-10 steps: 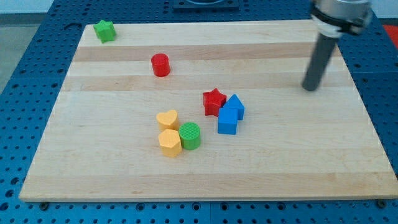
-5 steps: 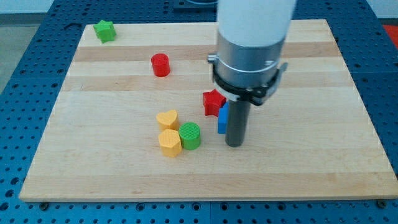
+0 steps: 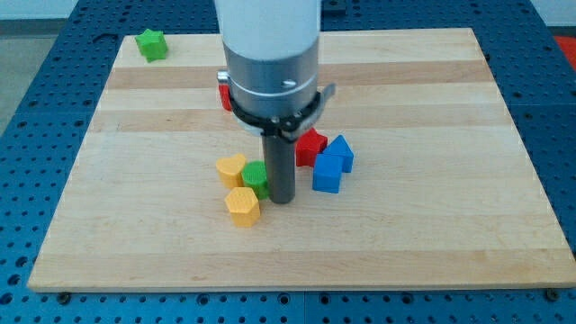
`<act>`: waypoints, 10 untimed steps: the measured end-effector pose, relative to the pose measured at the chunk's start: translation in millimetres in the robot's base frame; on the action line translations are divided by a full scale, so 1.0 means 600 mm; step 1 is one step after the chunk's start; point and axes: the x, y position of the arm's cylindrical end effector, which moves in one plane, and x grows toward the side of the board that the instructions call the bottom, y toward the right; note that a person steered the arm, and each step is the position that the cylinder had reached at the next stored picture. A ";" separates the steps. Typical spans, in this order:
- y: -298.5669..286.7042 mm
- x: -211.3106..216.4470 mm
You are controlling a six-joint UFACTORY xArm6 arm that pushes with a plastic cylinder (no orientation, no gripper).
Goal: Slide the green circle towards the red circle
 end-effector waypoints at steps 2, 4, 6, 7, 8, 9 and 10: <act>0.002 0.032; -0.066 0.013; -0.077 -0.083; -0.069 -0.070; -0.020 -0.074; 0.009 -0.115; 0.009 -0.155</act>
